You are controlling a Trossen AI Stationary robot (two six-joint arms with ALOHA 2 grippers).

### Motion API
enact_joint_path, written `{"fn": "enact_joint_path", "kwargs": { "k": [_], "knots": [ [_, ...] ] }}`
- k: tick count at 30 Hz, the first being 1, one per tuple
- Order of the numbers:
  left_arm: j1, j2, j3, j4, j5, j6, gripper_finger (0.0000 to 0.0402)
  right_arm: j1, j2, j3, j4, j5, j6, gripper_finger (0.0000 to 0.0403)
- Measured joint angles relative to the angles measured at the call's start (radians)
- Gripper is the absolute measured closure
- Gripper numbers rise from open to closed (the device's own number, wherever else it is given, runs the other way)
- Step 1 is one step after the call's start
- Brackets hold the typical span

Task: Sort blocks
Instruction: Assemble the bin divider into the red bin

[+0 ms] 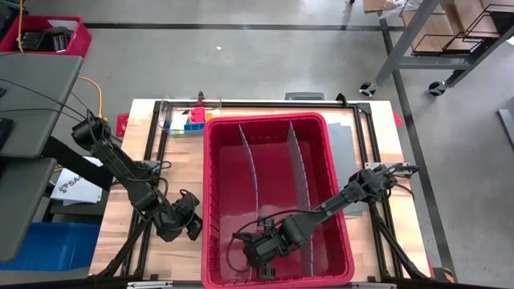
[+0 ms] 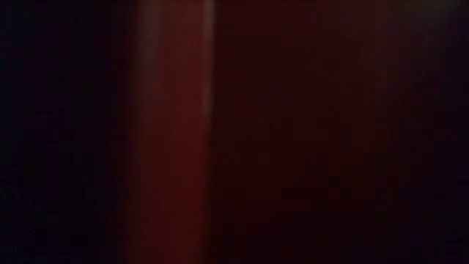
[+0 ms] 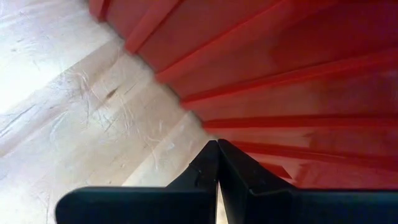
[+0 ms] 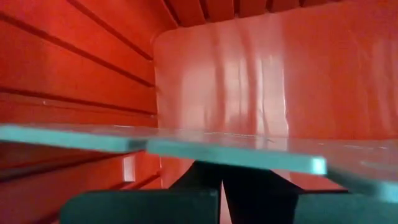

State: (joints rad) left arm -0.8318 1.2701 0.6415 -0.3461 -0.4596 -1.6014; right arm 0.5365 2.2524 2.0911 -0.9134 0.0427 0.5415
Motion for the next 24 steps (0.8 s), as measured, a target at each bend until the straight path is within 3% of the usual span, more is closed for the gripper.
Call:
{"fn": "enact_joint_path", "kwargs": {
  "k": [24],
  "knots": [
    [0.001,0.000,0.000,-0.054,-0.007,0.024,0.0401,0.009,0.000,0.029,0.013,0.002,0.045,0.0403]
  ]
}}
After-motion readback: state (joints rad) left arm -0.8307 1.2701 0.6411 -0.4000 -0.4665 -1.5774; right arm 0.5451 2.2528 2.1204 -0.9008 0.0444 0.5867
